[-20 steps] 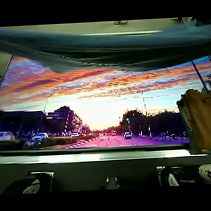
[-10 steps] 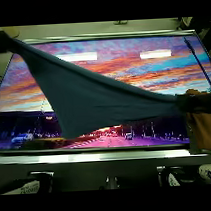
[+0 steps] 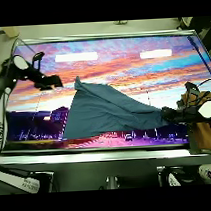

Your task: Fold the shirts.

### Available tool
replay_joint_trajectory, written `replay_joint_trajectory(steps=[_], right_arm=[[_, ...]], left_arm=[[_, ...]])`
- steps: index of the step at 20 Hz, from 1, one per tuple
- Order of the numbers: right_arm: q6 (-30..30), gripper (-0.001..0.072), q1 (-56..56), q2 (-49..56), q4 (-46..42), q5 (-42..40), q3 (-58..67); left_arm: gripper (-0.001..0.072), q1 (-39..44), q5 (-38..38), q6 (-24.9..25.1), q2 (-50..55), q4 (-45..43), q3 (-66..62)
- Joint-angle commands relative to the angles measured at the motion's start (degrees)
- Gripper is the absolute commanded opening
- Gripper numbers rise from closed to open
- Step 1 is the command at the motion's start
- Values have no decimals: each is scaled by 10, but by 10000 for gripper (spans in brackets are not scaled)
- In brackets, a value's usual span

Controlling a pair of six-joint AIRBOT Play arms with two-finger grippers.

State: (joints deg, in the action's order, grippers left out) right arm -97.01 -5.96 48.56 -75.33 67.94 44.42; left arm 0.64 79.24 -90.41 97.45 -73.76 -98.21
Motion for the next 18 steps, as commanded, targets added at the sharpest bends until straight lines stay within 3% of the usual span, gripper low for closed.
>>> replay_joint_trajectory(steps=[1, 4, 8, 15, 16, 18], right_arm=[[9, 27, 0, 2, 5, -5, -7], [24, 27, 0, 2, 3, -7, -7], [24, 27, 0, 2, 3, -13, -7], [24, 28, 0, 2, 3, 10, -7], [24, 28, 0, 2, 3, 19, -7], [24, 27, 0, 2, 3, 38, -7]], left_arm=[[720, -57, 99, 6, -72, 3, 96], [720, -80, 48, 11, -203, 13, 347], [720, -78, -45, 37, -316, 148, 605], [711, -13, -226, 35, -302, 238, 683], [616, -1, -259, 34, -301, 246, 683], [498, 17, -305, 28, -301, 250, 683]])
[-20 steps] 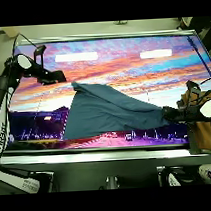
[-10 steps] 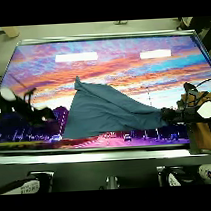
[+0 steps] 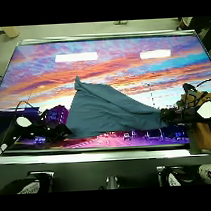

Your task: Fold the shirts.

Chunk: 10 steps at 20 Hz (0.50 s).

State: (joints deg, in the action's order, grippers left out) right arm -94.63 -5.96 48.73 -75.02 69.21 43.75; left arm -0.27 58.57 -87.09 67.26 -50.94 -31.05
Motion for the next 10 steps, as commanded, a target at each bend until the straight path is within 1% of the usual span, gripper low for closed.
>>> replay_joint_trajectory(steps=[1, 2, 3, 4, 5, 6, 7, 9, 10], right_arm=[[0, 27, 0, 0, 0, 34, 0], [0, 27, 0, 0, 0, 40, 0], [0, 27, 0, 0, 0, 43, 0], [0, 27, 0, 0, 0, 43, 0], [0, 27, 0, 0, 0, 42, 0], [0, 27, 0, 0, 0, 40, 0], [1, 27, 0, 0, 0, 37, 0], [37, 27, 0, -4, -2, 16, 5], [55, 27, 0, -9, -8, 15, 22]], left_arm=[[487, 29, -115, -12, 1, 21, 11], [400, 28, -129, -19, 1, 21, 11], [288, 28, -140, -20, 1, 21, 11], [123, 29, -148, -20, 1, 21, 11], [45, 29, -152, -20, 1, 21, 11], [27, 29, -151, -16, 1, 21, 11], [25, 29, -144, -3, -1, 21, 7], [22, 28, -131, 38, -29, 21, -26], [22, 28, -134, 56, -62, 21, -61]])
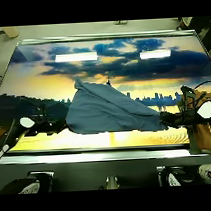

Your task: Fold the shirts.

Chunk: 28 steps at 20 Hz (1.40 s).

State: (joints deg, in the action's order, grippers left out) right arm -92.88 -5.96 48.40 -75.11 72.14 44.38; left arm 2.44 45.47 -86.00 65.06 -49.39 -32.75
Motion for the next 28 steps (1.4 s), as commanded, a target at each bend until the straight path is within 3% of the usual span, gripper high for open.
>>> replay_joint_trajectory(steps=[1, 4, 7, 11, 16, 21, 22, 24, 28], right_arm=[[61, 27, 0, -13, -14, -14, 52], [75, 27, 0, -40, -80, -42, 232], [70, 27, 0, -66, -127, -95, 447], [25, 27, 0, -107, -125, -73, 557], [21, 27, 0, -122, -127, 11, 557], [20, 27, 0, -2, -121, 249, 537], [17, 27, 0, 33, -113, 264, 517], [5, 27, 0, 104, -74, 217, 454], [-11, 27, 1, 281, 45, 3, 348]], left_arm=[[22, 0, -14, 64, -81, 5, -94], [22, -11, -114, 85, -199, 0, -308], [23, -47, -227, 85, -252, -33, -547], [22, -72, -153, 85, -256, -50, -704], [23, -72, -40, 84, -239, -160, -688], [23, -72, 54, 59, -180, -223, -594], [23, -72, 56, 59, -163, -225, -558], [23, -72, 49, 59, -117, -243, -487], [25, -71, 40, 34, 29, -244, -415]])
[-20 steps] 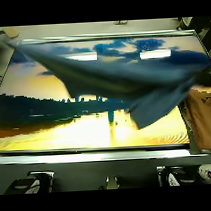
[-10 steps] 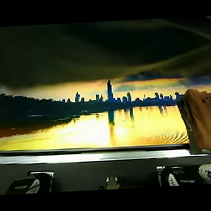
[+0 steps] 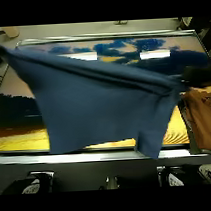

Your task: Fold the shirts.

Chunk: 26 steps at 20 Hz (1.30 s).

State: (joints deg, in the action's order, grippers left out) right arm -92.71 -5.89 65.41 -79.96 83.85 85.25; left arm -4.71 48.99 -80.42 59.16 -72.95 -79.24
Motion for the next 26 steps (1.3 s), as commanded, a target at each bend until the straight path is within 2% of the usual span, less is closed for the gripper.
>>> replay_joint_trajectory(steps=[1, 3, 5, 6, 7, 8, 9, 10, 12, 14, 16, 18, 20, 26], right_arm=[[-13, 28, 1, 158, 126, -146, -62], [-16, 28, 1, 236, 178, -184, -62], [-22, 34, 1, 280, 221, -192, -62], [-21, 113, 1, 287, 244, -199, -62], [-20, 297, -1, 285, 251, -206, -57], [-6, 507, -9, 279, 247, -191, -41], [23, 562, -23, 269, 242, -167, -20], [30, 561, -43, 257, 219, -137, 2], [29, 548, -97, 236, 173, -67, 16], [28, 526, -146, 234, 142, 15, 1], [28, 526, -165, 234, 113, 50, -48], [30, 526, -162, 234, 105, 38, -94], [30, 526, -153, 234, 110, 19, -117], [30, 527, -150, 234, 99, -18, -119]], left_arm=[[25, 1, 5, -54, 129, -6, 50], [26, 1, 21, -131, 205, 26, 50], [27, 1, 51, -137, 260, 84, 50], [46, 0, 61, -139, 278, 117, 50], [150, -6, 69, -150, 287, 137, 47], [383, -18, 83, -152, 290, 148, 37], [614, -38, 110, -148, 289, 144, 20], [632, -64, 153, -125, 287, 145, 2], [595, -113, 264, -90, 279, 134, -2], [596, -136, 345, -78, 254, 81, 59], [596, -137, 323, -61, 202, 75, 189], [596, -127, 267, -28, 153, 123, 323], [596, -120, 232, -1, 133, 176, 402], [596, -59, 157, -21, 139, 217, 448]])
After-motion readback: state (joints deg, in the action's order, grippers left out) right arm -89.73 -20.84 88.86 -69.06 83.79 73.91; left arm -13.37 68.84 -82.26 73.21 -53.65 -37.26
